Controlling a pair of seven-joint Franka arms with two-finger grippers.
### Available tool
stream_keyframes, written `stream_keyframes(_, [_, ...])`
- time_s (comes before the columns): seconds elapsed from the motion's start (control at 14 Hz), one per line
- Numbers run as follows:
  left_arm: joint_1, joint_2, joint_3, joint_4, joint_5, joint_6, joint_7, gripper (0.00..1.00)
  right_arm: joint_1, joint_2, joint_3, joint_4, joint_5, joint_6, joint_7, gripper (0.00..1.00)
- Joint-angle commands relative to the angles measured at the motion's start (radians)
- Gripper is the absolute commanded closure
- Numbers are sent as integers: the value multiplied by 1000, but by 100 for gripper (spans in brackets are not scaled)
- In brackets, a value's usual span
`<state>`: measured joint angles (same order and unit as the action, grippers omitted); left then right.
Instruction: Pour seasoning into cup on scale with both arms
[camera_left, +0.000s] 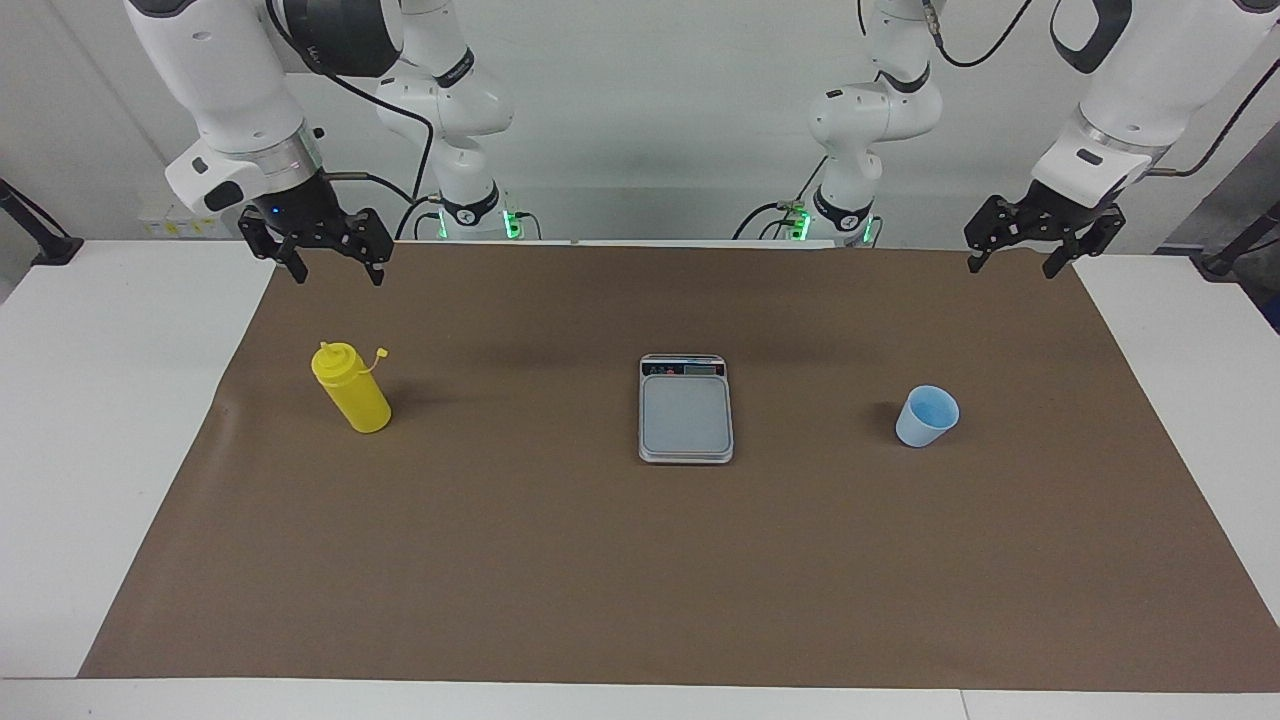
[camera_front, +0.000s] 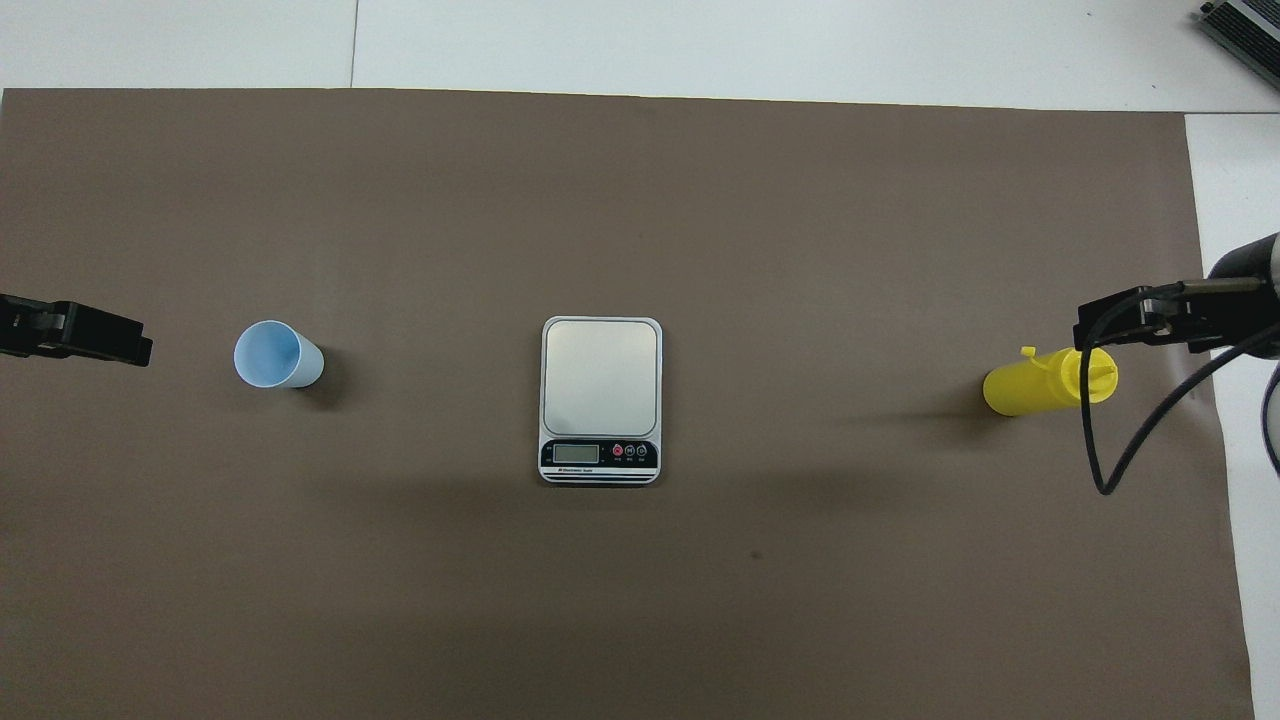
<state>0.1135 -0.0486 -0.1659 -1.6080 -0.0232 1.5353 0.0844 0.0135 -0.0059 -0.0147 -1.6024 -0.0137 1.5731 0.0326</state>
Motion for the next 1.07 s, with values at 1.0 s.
stream_keyframes(1.0, [0, -19, -1, -53, 0, 74, -2, 0, -14, -23, 4, -28, 18, 8, -31, 0])
